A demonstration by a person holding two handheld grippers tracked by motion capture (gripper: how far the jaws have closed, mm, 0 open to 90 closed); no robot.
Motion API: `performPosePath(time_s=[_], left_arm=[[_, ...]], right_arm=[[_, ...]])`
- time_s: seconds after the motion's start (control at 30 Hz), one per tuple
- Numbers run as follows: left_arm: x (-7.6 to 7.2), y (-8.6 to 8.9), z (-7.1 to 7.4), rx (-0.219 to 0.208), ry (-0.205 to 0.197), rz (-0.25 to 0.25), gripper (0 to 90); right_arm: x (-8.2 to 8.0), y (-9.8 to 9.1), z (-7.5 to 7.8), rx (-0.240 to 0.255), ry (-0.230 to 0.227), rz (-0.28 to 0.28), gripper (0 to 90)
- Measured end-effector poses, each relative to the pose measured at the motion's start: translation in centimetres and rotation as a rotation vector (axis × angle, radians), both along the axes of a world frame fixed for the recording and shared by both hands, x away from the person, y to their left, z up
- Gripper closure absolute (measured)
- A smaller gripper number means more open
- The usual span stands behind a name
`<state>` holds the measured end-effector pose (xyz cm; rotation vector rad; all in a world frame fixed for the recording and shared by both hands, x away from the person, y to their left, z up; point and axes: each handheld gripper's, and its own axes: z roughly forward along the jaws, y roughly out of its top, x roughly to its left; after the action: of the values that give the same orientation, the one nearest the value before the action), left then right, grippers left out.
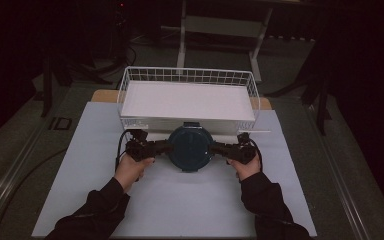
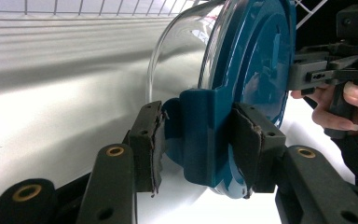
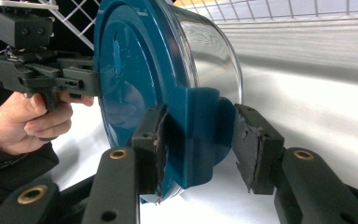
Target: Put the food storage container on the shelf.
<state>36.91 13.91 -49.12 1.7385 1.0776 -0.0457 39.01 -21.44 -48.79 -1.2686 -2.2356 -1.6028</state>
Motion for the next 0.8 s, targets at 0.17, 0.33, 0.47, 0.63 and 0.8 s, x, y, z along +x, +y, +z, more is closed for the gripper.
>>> performPosePath(time_s=[0.17,0.33,0.47,0.63,0.8], left_arm=[[0.6,0.0,-0.6,-0.013,0.004,0.012,55.1],[1.0,-0.2,-1.2,-0.016,-0.01,0.013,55.0],[1.3,-0.3,-1.5,-0.037,-0.014,0.02,54.8],[1.4,-0.5,-1.3,-0.038,-0.025,0.032,54.4],[1.6,-0.7,-2.1,-0.042,-0.025,0.07,50.7]], right_arm=[[0.5,0.1,-0.3,-0.012,0.007,-0.009,56.2],[1.0,0.0,-0.5,-0.019,0.002,-0.015,56.1],[1.4,-0.2,-0.7,-0.017,-0.006,-0.023,55.9],[1.6,-0.1,-0.3,-0.029,-0.015,-0.035,54.9],[1.3,0.4,-0.1,-0.117,-0.037,-0.089,57.2]])
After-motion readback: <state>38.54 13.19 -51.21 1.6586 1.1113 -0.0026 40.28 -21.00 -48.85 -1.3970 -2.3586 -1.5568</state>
